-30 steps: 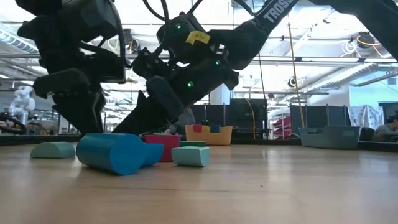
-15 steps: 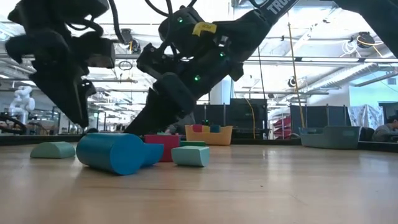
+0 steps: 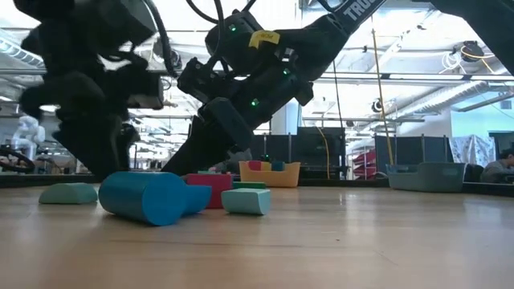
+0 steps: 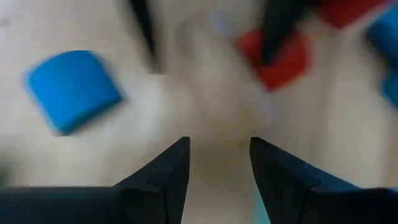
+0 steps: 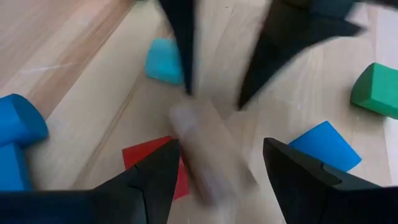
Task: Sort blocks by size
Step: Put the brown cylindrical block into the blue bin, then put the yellow cylindrical block into the blue bin
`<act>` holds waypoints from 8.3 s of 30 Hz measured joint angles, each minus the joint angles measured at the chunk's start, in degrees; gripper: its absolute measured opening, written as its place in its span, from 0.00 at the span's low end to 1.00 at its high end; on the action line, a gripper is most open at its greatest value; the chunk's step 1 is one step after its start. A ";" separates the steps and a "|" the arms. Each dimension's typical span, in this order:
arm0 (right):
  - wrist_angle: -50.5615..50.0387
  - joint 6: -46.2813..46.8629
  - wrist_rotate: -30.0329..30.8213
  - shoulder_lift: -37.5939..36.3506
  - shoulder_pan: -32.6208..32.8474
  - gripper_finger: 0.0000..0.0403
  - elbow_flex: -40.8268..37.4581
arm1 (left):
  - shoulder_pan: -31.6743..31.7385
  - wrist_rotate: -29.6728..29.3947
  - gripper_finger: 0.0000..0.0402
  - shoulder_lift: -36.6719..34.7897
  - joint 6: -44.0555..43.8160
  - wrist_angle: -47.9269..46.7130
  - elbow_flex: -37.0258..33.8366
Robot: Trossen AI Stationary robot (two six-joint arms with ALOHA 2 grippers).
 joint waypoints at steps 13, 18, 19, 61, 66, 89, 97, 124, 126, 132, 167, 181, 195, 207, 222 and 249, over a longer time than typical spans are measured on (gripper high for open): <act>-4.33 0.20 0.09 -0.95 -0.46 0.55 0.24 | 3.20 -4.75 0.42 0.60 0.55 0.92 -0.04; -5.38 -0.29 0.33 -3.17 -0.52 0.55 0.00 | 3.58 -6.52 0.42 0.58 0.53 1.60 -0.04; -5.03 -0.42 0.31 -3.65 -0.49 0.55 0.00 | 3.58 -6.90 0.42 0.58 0.55 1.62 -0.04; -8.88 -5.37 -0.08 -1.04 -0.45 0.28 0.11 | 5.04 -8.80 0.42 0.50 1.96 4.75 -0.07; -11.02 -3.46 -0.09 -1.37 -0.52 0.28 0.26 | 5.04 -9.01 0.42 -0.83 2.98 3.95 -0.07; -34.66 1.97 6.43 -8.55 -2.64 0.28 -0.59 | 3.42 -12.13 0.42 -5.12 4.57 3.69 -0.07; -39.76 3.21 6.68 -12.39 -2.55 0.28 -0.66 | 3.42 -12.15 0.42 -5.12 4.49 3.75 -0.07; -40.94 17.49 14.95 -37.80 -8.98 0.28 -24.36 | 3.41 -13.45 0.42 -5.12 4.51 3.74 -0.07; -42.32 20.46 16.83 -40.37 -10.08 0.28 -26.04 | 3.42 -13.95 0.42 -5.12 4.51 3.78 -0.07; -49.78 27.57 21.66 -46.58 -14.31 0.29 -29.16 | 3.42 -15.06 0.42 -5.12 4.53 4.28 -0.07; -61.89 35.96 33.00 -50.88 -46.06 0.31 -34.04 | 1.09 -21.76 0.42 -5.10 6.10 4.31 -0.07; -53.68 31.16 33.50 -50.84 -47.05 0.48 -38.56 | 1.12 -22.73 0.42 -5.10 6.02 4.78 -0.07; -50.84 27.30 33.14 -53.77 -37.85 0.46 -32.63 | 1.22 -20.47 0.42 -5.10 8.85 0.98 -0.07; -37.80 30.41 28.50 -53.57 -18.72 0.46 -32.63 | 1.22 -11.03 0.42 -5.08 -1.66 -4.84 -0.09; -16.93 32.37 21.44 -45.56 4.16 0.46 -32.68 | -5.61 1.76 0.42 -5.08 -0.25 -4.29 4.15; 8.26 41.03 31.51 -27.03 14.63 0.46 -32.68 | -30.51 -15.62 0.42 12.05 -8.68 26.07 12.07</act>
